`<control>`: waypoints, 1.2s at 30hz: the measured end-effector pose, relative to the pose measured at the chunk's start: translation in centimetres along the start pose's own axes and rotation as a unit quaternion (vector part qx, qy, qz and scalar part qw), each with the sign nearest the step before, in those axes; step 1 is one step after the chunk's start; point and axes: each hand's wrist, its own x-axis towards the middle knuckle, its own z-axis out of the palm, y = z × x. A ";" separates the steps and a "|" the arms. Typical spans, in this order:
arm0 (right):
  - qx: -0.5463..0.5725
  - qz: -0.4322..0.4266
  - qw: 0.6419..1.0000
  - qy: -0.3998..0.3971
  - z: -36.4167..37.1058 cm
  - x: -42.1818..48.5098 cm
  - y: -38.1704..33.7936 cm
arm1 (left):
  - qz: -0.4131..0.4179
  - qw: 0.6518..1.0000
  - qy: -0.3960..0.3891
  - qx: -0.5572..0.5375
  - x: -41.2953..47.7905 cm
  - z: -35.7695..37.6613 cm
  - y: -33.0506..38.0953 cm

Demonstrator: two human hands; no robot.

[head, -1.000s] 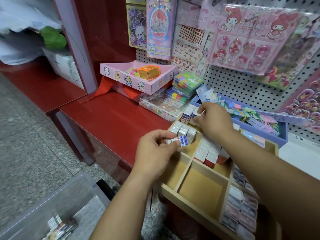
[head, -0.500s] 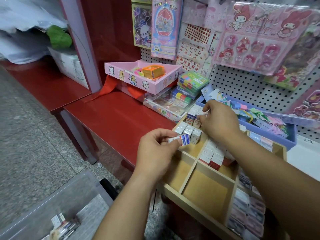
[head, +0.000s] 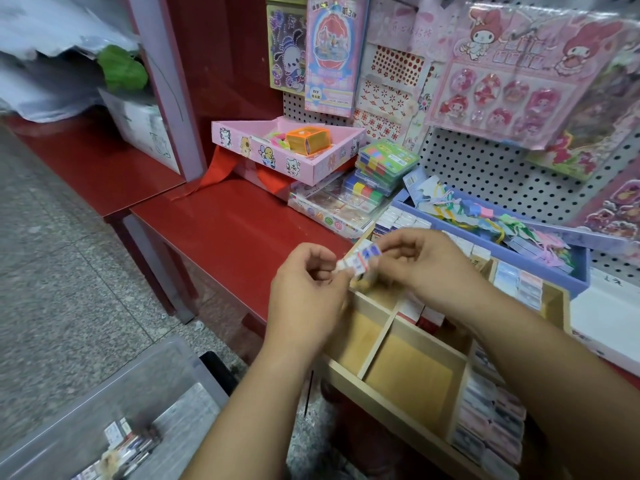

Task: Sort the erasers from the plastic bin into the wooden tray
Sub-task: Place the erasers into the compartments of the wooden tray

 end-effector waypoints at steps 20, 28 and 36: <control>-0.426 -0.035 0.898 0.101 0.0 8.8 2.4 | 0.029 0.913 -0.089 0.396 -0.8 -1.1 -2.0; -0.343 -0.096 0.931 0.083 -0.9 3.4 0.4 | 0.042 0.904 -0.046 0.424 -1.3 -0.4 -1.5; -0.314 -0.179 0.932 -0.011 0.5 -6.6 -1.9 | 0.033 0.902 0.010 0.430 -3.1 -1.2 -0.2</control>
